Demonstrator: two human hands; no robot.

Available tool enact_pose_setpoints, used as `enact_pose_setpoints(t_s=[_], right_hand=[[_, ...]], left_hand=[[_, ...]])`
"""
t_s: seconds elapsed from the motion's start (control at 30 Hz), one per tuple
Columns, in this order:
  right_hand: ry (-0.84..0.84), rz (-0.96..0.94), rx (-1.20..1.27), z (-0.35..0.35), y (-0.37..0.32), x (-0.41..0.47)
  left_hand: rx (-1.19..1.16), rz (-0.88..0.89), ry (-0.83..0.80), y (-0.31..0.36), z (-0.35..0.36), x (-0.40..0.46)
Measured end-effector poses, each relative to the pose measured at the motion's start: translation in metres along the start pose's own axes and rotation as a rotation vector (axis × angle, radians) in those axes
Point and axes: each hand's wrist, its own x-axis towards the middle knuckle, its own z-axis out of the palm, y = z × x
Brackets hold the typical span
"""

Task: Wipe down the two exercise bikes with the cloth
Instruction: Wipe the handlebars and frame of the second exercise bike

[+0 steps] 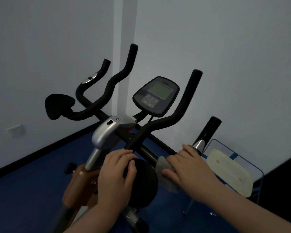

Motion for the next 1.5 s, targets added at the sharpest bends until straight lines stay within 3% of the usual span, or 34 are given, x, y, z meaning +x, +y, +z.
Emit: enact_pose_setpoints(t_s=[0.13, 0.33, 0.43, 0.6, 0.7, 0.77, 1.0, 1.1, 1.2, 1.27, 1.37, 1.5], right_hand=[[-0.143, -0.064, -0.001, 0.001, -0.008, 0.021], [-0.207, -0.017, 0.371, -0.002, -0.028, 0.071], [-0.182, -0.034, 0.320, 0.004, -0.018, 0.047], [-0.281, -0.038, 0.357, -0.005, -0.024, 0.070], [-0.164, -0.009, 0.411, -0.001, -0.032, 0.070], [-0.083, -0.038, 0.321, 0.005, -0.029, 0.055], [0.115, -0.316, 0.032, -0.007, 0.054, -0.002], [0.288, -0.125, 0.052, -0.004, 0.072, 0.004], [0.475, 0.072, 0.202, 0.022, 0.036, 0.003], [0.510, -0.013, 0.146, 0.044, 0.022, -0.010], [0.445, -0.210, 0.034, 0.037, 0.056, -0.005], [0.485, 0.002, 0.112, 0.015, 0.089, 0.011]], left_hand=[[-0.029, -0.006, 0.028, 0.000, 0.002, 0.002], [-0.016, -0.019, -0.019, -0.001, -0.002, 0.000], [-0.019, -0.006, -0.024, -0.003, -0.003, 0.000], [-0.034, -0.008, 0.023, -0.006, 0.000, 0.001], [-0.028, -0.005, 0.002, -0.007, 0.000, 0.000], [-0.016, -0.008, -0.022, -0.007, -0.002, 0.000], [0.209, 0.104, -0.223, 0.020, -0.006, 0.035], [0.261, 0.092, -0.377, 0.037, 0.004, 0.059], [0.356, 0.149, -0.478, 0.043, 0.020, 0.062], [0.422, 0.178, -0.525, 0.045, 0.027, 0.058], [0.477, 0.172, -0.525, 0.048, 0.028, 0.054], [0.475, 0.172, -0.519, 0.046, 0.026, 0.052]])
